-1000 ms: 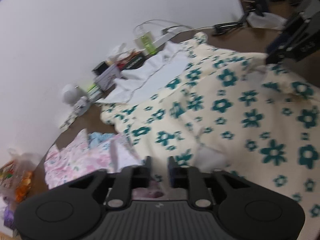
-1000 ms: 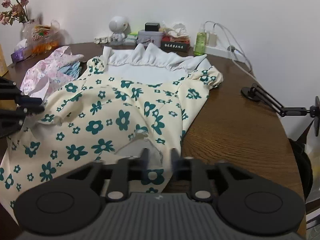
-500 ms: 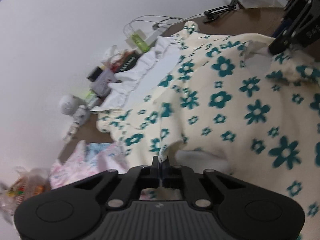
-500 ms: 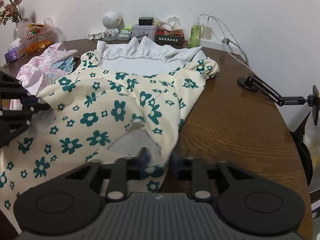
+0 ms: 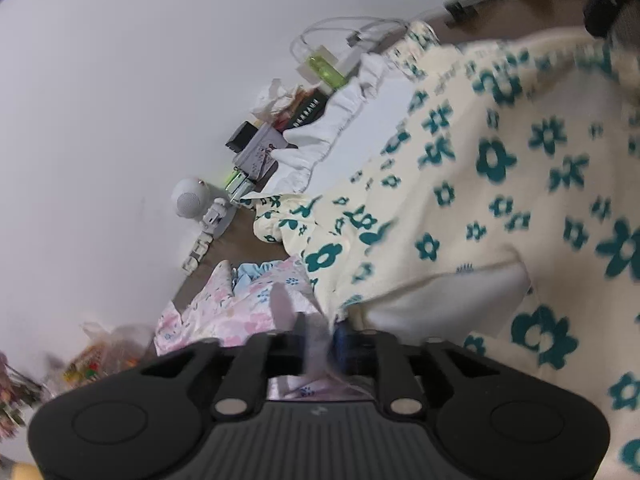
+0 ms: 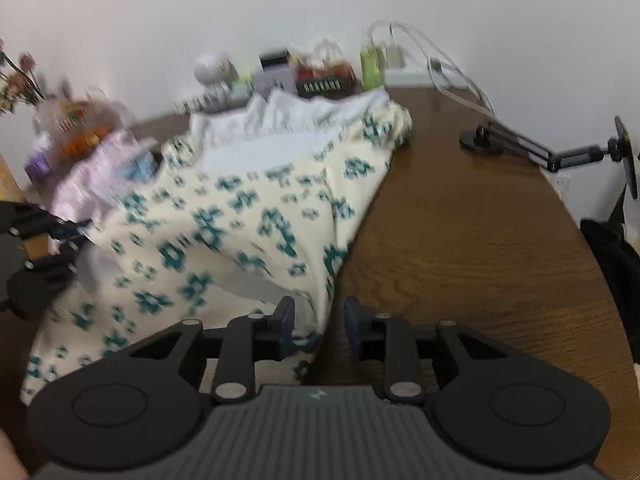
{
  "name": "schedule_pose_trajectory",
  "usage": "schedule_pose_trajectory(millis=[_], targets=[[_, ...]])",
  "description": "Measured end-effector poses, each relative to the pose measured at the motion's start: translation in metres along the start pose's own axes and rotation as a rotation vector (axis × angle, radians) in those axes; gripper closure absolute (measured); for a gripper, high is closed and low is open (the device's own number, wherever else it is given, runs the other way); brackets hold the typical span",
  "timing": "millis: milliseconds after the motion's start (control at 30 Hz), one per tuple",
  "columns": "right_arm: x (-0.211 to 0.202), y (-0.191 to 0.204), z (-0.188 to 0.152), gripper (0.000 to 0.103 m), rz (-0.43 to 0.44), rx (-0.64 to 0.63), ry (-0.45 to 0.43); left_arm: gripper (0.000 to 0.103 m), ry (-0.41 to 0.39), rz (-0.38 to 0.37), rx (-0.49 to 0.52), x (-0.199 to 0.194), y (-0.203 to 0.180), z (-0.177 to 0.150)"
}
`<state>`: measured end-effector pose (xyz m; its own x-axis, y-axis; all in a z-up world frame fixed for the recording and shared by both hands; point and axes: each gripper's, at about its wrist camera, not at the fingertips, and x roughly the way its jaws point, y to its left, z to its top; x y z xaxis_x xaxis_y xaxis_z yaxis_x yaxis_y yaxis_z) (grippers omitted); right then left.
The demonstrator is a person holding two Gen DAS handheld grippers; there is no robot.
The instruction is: Fold clothes
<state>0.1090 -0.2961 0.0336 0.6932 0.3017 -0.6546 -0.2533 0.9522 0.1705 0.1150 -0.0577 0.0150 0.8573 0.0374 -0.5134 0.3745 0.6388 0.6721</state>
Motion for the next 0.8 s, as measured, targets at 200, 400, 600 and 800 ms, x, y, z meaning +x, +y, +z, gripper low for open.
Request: schedule_pose_trajectory(millis=[200, 400, 600, 800], targets=[[-0.016, 0.037, 0.005, 0.066, 0.076, -0.122, -0.033, 0.066, -0.052, -0.136, -0.08, -0.023, 0.005, 0.004], [0.009, 0.081, -0.004, 0.064, 0.01, -0.313, 0.062, 0.081, -0.054, -0.225, -0.025, -0.027, -0.019, -0.001], [-0.004, 0.059, -0.023, 0.096, -0.016, -0.231, 0.141, 0.091, -0.053, -0.282, -0.01, -0.03, -0.03, -0.005], [-0.022, 0.04, -0.035, 0.091, -0.017, -0.115, 0.135, 0.088, -0.061, -0.309, -0.045, -0.031, -0.02, -0.005]])
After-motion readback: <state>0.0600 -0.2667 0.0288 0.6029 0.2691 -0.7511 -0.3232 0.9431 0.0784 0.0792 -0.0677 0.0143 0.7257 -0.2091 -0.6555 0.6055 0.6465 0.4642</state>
